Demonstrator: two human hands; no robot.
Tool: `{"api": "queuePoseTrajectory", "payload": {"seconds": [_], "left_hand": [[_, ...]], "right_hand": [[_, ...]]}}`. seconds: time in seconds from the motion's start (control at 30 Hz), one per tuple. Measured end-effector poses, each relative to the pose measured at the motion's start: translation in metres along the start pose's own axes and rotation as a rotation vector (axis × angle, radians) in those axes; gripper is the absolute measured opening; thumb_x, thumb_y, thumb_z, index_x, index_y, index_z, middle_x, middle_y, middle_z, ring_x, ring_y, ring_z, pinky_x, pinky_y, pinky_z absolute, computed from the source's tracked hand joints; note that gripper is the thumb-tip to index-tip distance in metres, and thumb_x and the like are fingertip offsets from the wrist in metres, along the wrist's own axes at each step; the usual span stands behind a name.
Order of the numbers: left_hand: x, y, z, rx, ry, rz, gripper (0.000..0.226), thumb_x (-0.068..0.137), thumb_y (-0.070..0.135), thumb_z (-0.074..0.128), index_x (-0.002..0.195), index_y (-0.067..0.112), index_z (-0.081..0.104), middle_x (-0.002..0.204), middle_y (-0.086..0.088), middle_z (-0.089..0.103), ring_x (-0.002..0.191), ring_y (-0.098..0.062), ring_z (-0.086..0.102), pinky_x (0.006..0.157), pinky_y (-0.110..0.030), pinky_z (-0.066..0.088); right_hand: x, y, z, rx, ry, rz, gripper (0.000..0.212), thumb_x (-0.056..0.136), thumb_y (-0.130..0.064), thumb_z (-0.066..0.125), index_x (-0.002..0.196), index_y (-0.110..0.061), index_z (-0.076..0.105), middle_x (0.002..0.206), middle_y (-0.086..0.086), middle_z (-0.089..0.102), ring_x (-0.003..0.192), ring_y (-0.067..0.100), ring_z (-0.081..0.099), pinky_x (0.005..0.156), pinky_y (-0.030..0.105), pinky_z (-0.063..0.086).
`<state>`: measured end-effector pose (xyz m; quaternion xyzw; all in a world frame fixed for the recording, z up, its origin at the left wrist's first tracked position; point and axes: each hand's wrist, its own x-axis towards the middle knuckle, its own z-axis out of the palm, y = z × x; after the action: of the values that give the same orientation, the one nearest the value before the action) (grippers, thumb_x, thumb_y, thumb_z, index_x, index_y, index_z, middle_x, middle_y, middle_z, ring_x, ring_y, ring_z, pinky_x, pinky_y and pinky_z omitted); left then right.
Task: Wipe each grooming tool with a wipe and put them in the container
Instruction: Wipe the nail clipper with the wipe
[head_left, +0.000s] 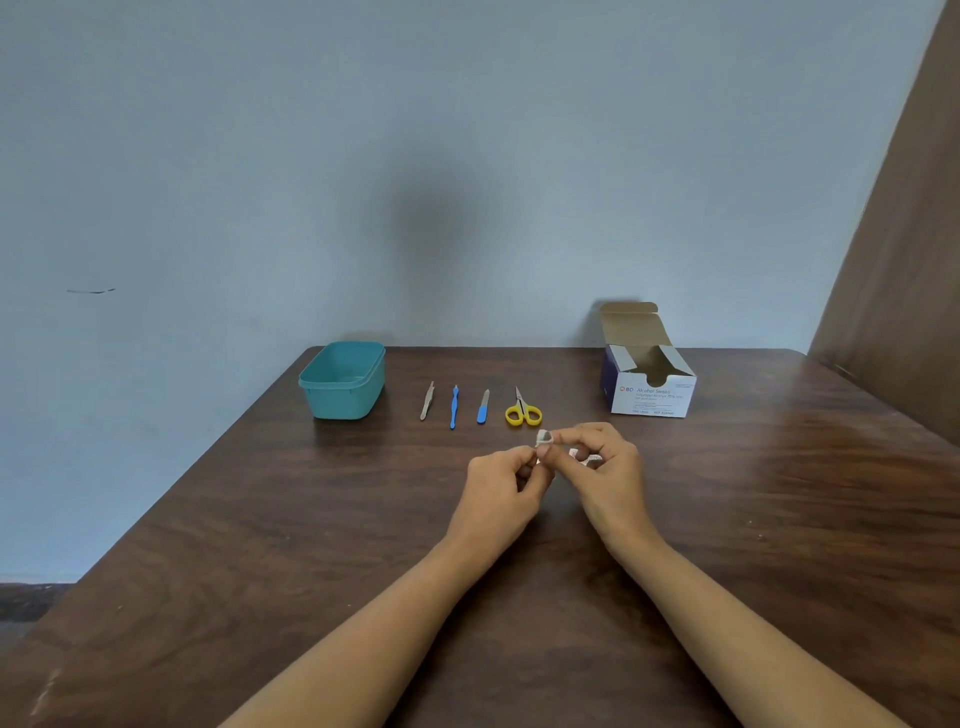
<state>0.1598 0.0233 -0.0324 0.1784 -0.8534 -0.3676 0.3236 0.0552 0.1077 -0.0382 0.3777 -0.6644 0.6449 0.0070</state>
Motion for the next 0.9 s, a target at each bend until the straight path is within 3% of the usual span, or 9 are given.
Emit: {"api": "queuePoseTrajectory", "payload": {"seconds": [0.1,0.23,0.33,0.47,0.63,0.73,0.83,0.9], "left_hand": [[0.0,0.001,0.0,0.016,-0.024,0.007,0.024,0.094,0.024,0.059,0.074,0.01,0.063,0.057,0.006,0.054,0.056,-0.004,0.047,0.052,-0.012,0.033],[-0.001,0.003,0.0,0.032,-0.036,0.03,0.026,0.094,0.025,0.059,0.069,0.019,0.057,0.056,0.01,0.05,0.053,-0.003,0.046,0.052,-0.013,0.034],[-0.001,0.001,0.0,0.033,-0.018,0.019,0.027,0.093,0.025,0.06,0.069,0.013,0.06,0.054,0.01,0.049,0.053,-0.004,0.045,0.052,-0.014,0.034],[0.0,0.001,0.0,0.042,-0.031,0.021,0.027,0.092,0.025,0.061,0.066,0.019,0.057,0.055,0.01,0.051,0.053,-0.002,0.045,0.053,-0.013,0.034],[0.0,0.0,0.0,0.028,-0.054,0.017,0.024,0.091,0.026,0.062,0.074,0.009,0.065,0.062,0.0,0.061,0.057,-0.005,0.047,0.059,-0.024,0.04],[0.0,0.001,-0.002,-0.018,-0.056,-0.013,0.025,0.091,0.027,0.062,0.067,0.019,0.062,0.056,0.009,0.052,0.054,-0.003,0.043,0.054,-0.016,0.034],[0.0,0.004,-0.004,-0.076,-0.056,-0.05,0.023,0.091,0.027,0.062,0.075,0.012,0.07,0.06,0.004,0.055,0.055,-0.002,0.042,0.055,-0.016,0.034],[0.0,0.005,-0.005,-0.104,-0.06,-0.057,0.022,0.09,0.027,0.062,0.08,0.01,0.073,0.061,0.002,0.056,0.055,-0.002,0.041,0.055,-0.016,0.034]], "right_hand": [[0.0,0.001,-0.001,-0.004,-0.027,0.026,0.017,0.082,-0.014,0.072,0.082,-0.032,0.073,0.086,-0.001,0.068,0.083,0.022,0.061,0.073,0.035,0.051],[0.001,0.002,0.0,-0.011,-0.078,0.038,0.016,0.087,-0.012,0.065,0.09,-0.025,0.074,0.088,-0.001,0.069,0.087,0.023,0.063,0.08,0.047,0.053],[0.003,0.001,-0.004,0.066,-0.101,0.068,0.012,0.083,-0.012,0.071,0.088,-0.022,0.076,0.079,0.0,0.068,0.079,0.025,0.062,0.08,0.051,0.054],[0.005,-0.002,-0.008,0.158,-0.115,0.142,0.009,0.075,-0.011,0.078,0.084,-0.015,0.077,0.073,0.018,0.064,0.074,0.024,0.06,0.078,0.049,0.055],[0.004,-0.006,-0.008,0.189,-0.085,0.158,0.008,0.073,-0.006,0.078,0.08,-0.007,0.075,0.069,0.02,0.057,0.067,0.016,0.057,0.065,0.026,0.053],[0.003,-0.005,-0.007,0.193,-0.062,0.148,0.009,0.074,-0.012,0.079,0.082,-0.008,0.076,0.076,0.027,0.059,0.07,0.018,0.056,0.067,0.029,0.052],[0.0,-0.007,-0.006,0.216,-0.062,0.139,0.004,0.079,-0.017,0.074,0.079,-0.013,0.076,0.079,0.025,0.062,0.075,0.022,0.056,0.07,0.037,0.051],[-0.002,-0.01,-0.005,0.239,-0.082,0.145,0.007,0.084,-0.014,0.069,0.082,-0.015,0.076,0.085,0.025,0.065,0.079,0.021,0.058,0.072,0.032,0.051]]}}
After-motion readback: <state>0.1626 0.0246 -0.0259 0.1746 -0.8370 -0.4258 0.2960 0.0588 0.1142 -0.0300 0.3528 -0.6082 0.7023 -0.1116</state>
